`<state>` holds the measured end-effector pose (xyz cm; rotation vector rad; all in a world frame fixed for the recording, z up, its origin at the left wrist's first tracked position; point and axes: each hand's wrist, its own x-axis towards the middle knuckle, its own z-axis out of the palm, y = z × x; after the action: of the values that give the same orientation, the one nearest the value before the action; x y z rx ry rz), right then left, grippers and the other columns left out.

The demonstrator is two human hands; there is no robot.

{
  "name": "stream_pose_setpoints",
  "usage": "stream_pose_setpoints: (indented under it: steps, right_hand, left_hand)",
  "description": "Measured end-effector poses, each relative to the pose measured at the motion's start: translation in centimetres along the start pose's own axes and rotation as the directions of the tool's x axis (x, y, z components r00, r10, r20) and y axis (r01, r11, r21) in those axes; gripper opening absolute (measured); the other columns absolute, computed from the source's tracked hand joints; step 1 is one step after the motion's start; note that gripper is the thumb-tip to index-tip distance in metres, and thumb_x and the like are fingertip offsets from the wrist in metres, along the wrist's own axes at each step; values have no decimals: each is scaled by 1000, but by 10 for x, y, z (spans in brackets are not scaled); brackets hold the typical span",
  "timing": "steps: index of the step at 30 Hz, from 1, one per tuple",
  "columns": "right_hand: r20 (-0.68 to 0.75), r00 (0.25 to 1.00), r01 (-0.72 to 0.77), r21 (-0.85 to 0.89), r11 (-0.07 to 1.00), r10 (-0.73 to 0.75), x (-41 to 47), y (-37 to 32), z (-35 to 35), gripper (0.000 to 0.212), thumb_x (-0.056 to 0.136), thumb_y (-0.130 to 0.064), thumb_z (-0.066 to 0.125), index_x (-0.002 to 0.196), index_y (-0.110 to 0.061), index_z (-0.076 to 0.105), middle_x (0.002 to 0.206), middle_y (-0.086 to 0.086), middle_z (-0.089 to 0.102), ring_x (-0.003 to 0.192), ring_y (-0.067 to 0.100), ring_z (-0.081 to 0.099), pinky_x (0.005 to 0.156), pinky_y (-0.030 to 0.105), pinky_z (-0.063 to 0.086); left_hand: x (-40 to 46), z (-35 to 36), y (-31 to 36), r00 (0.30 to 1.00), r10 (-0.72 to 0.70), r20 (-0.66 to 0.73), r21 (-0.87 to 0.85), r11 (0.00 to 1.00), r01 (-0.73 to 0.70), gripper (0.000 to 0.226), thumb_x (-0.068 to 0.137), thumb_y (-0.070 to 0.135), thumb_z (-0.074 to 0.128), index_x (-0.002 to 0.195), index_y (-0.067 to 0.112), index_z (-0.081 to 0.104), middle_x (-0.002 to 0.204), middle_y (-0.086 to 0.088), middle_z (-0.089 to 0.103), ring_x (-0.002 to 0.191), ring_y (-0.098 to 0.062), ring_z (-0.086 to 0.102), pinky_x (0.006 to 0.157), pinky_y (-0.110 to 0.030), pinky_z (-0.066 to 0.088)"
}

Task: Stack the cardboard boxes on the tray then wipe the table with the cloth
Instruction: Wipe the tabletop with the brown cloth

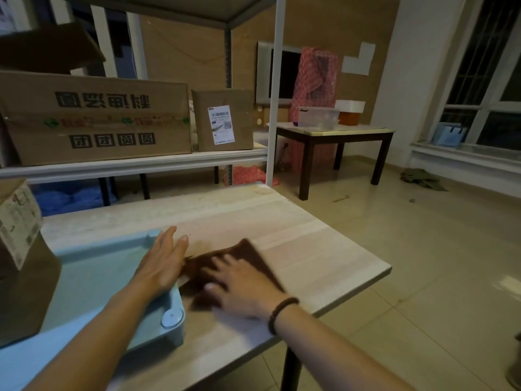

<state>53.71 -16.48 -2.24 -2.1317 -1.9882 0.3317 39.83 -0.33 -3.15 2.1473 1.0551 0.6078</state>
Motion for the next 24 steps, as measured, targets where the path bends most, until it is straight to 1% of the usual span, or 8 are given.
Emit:
stream_pose_setpoints:
  steps: [3, 7, 11, 14, 17, 21, 23, 24]
  right_hand:
    - [-9, 1000, -13, 63, 998, 13, 1, -1, 4, 53, 109, -47, 30, 158, -27, 32, 169, -4, 21, 157, 17, 10, 126, 44, 7]
    - [-58, 966, -246, 109, 963, 253, -17, 48, -27, 50, 109, -41, 33, 154, -21, 41, 164, 3, 34, 150, 24, 30, 123, 45, 21]
    - [-134, 805, -568, 105, 816, 578, -50, 133, -45, 52, 108, -44, 32, 150, -18, 46, 159, 5, 41, 145, 27, 38, 119, 47, 28]
    - [-146, 733, -656, 105, 747, 664, -62, 155, -50, 54, 107, -46, 32, 152, -17, 44, 161, 8, 39, 148, 27, 33, 121, 48, 26]
    - [-89, 810, -560, 173, 810, 580, -57, 115, -50, 52, 108, -42, 36, 156, -21, 36, 164, 10, 32, 149, 29, 32, 121, 45, 24]
    - [91, 973, -225, 198, 954, 211, -42, 32, -35, 54, 107, -48, 39, 158, -33, 30, 169, -2, 21, 152, 23, 24, 122, 45, 17]
    - [149, 979, -183, 312, 932, 142, -32, 15, -33, 56, 103, -59, 37, 155, -37, 37, 163, -5, 32, 146, 20, 33, 121, 49, 21]
    - [91, 983, -180, 393, 902, 157, -28, 14, -34, 56, 103, -61, 36, 153, -36, 41, 155, -3, 44, 136, 18, 44, 117, 46, 30]
  left_hand:
    - [-1, 0, 1, 1000, -4, -8, 7, 1000, 4, 63, 101, 55, 22, 157, 28, 13, 166, -3, 13, 151, -25, 17, 120, -50, 17]
    - [-3, 0, 2, 1000, -5, -3, 3, 1000, 5, 65, 100, 57, 22, 157, 27, 12, 167, -2, 11, 151, -23, 15, 121, -49, 16]
    - [-4, -1, 4, 1000, -7, 3, -11, 1000, 7, 67, 100, 58, 23, 157, 26, 13, 166, -1, 12, 152, -22, 14, 121, -48, 15]
    - [-5, -1, 6, 1000, -14, 6, -3, 1000, 14, 67, 100, 58, 24, 157, 25, 13, 167, -1, 11, 152, -21, 12, 122, -46, 14]
    - [-7, -1, 8, 1000, -3, 5, 11, 1000, 3, 65, 101, 56, 25, 157, 25, 13, 167, -1, 10, 152, -21, 11, 121, -46, 14]
    - [-10, -3, 13, 999, 36, -3, 79, 996, -36, 63, 102, 50, 26, 157, 21, 13, 167, 0, 6, 153, -18, 4, 123, -45, 9]
    - [-11, -4, 15, 996, 70, -62, 228, 972, -54, 62, 103, 47, 25, 157, 19, 14, 167, -1, 2, 153, -18, -3, 123, -45, 3]
    - [-11, -5, 17, 992, 95, -87, 316, 947, -63, 62, 104, 45, 25, 157, 17, 13, 167, -3, 0, 153, -19, -6, 123, -44, 1]
